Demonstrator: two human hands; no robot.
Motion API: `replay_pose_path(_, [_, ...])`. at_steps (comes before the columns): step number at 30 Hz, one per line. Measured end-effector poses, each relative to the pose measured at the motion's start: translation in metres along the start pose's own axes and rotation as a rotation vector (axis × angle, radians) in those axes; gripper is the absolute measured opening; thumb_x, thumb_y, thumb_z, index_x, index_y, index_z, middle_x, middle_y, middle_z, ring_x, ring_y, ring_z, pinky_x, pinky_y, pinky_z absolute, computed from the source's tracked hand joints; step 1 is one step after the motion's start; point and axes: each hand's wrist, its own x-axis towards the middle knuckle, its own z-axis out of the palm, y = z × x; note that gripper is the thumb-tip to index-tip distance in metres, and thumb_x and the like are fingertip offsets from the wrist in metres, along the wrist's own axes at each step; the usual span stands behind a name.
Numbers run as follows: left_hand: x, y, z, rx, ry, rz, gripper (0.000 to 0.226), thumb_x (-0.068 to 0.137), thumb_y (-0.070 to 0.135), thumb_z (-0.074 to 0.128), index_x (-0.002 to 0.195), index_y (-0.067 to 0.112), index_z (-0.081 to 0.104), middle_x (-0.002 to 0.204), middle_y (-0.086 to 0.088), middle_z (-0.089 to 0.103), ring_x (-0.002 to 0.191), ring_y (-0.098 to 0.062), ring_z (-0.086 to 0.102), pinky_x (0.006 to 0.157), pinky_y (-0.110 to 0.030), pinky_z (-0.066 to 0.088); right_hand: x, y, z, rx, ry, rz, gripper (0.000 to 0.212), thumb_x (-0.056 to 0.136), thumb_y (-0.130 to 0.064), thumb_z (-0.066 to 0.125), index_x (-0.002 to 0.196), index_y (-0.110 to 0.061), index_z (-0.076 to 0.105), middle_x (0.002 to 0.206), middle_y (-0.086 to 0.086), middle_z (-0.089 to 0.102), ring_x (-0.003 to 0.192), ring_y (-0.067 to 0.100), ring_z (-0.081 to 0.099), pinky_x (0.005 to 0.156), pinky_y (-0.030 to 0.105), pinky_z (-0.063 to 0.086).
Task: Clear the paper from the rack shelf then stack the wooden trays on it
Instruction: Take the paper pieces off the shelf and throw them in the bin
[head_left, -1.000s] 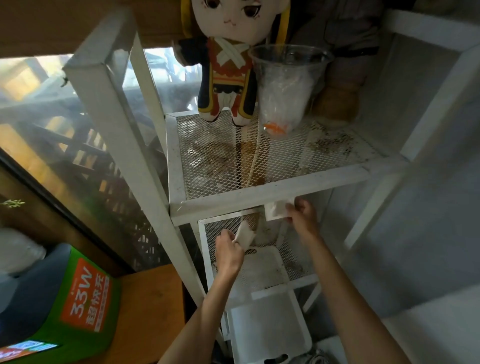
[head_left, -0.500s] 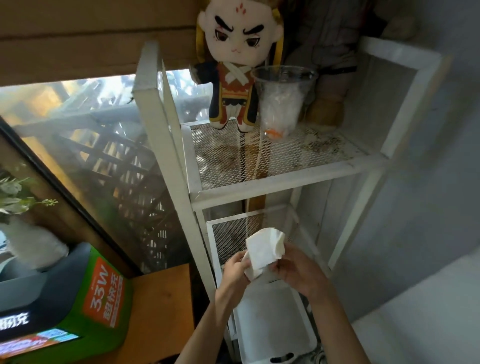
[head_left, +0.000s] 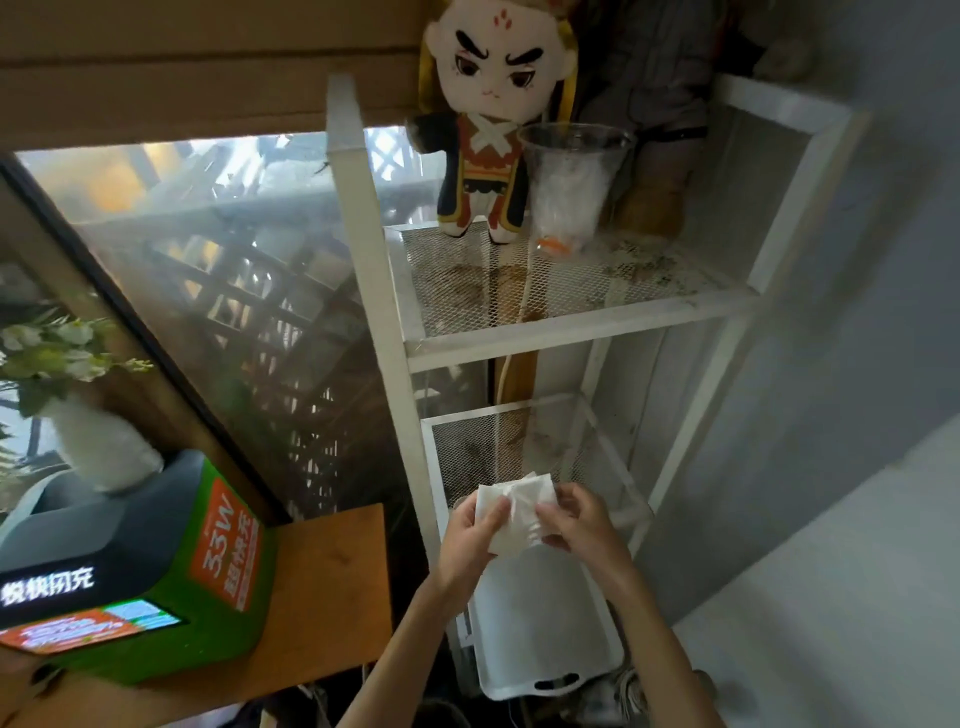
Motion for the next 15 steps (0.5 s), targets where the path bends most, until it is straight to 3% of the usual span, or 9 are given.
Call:
replay_pose_path(3, [-0.024,-0.001,-0.01,0.082,-0.025,0.037,0.033,0.096,0.025,0.061,0.117,0.0,0.06,0.101,-0.02,0.066,0.079,-0.021,0.067,0.067,-0.027,0.056,-0.029,0.003,0.005,0.098,-0.057,0.022,0.025,0.088,-0.011,0.072,0.111,-0.012,0.06,0.116,0.014,0.064,0.099,0.025,0.068,0.069,0.03,0.061])
replay_pose_path(6, [-0.059,-0.005,-0.021,0.159,-0.066,0.049,0.026,0.099,0.022,0.057,0.12,0.008,0.059,0.104,-0.011,0.071,0.088,-0.02,0.071,0.074,-0.028,0.057,-0.061,0.012,0.027,0.055,0.038,-0.037,0.032,0.086,-0.006,0.073,0.112,-0.016,0.056,0.114,0.01,0.064,0.093,0.016,0.067,0.064,0.026,0.059])
replay_pose_path(8, [-0.082,-0.014,-0.036,0.139,0.023,0.023,0.027,0.098,0.028,0.057,0.122,0.015,0.055,0.11,-0.007,0.068,0.095,-0.017,0.071,0.08,-0.035,0.059,-0.083,0.024,0.05,0.059,0.118,-0.064,0.044,0.085,-0.005,0.073,0.123,-0.017,0.053,0.114,0.005,0.062,0.096,0.013,0.065,0.067,0.024,0.06])
replay_pose_path(11, [-0.118,-0.03,-0.069,0.074,0.152,-0.093,0.031,0.098,0.03,0.056,0.122,0.011,0.049,0.115,-0.011,0.063,0.101,-0.023,0.067,0.085,-0.044,0.06,-0.116,0.049,0.085,0.032,0.162,-0.035,0.047,0.086,-0.01,0.073,0.128,-0.019,0.052,0.115,0.001,0.06,0.101,0.013,0.063,0.068,0.02,0.059])
replay_pose_path(13, [-0.143,-0.046,-0.098,0.145,0.172,-0.094,0.021,0.097,0.02,0.059,0.112,0.006,0.056,0.105,-0.014,0.066,0.094,-0.022,0.068,0.08,-0.043,0.058,-0.137,0.074,0.114,0.028,0.129,0.057,0.041,0.086,-0.011,0.073,0.124,-0.013,0.057,0.113,0.004,0.066,0.101,0.018,0.066,0.069,0.023,0.06])
replay_pose_path(15, [-0.166,-0.073,-0.126,0.246,0.19,-0.093,0.01,0.093,0.015,0.064,0.097,0.006,0.065,0.093,-0.013,0.069,0.083,-0.021,0.068,0.075,-0.042,0.057,-0.157,0.104,0.148,0.046,0.079,0.172,0.039,0.084,-0.014,0.075,0.12,-0.015,0.061,0.11,0.005,0.071,0.099,0.02,0.07,0.079,0.035,0.061])
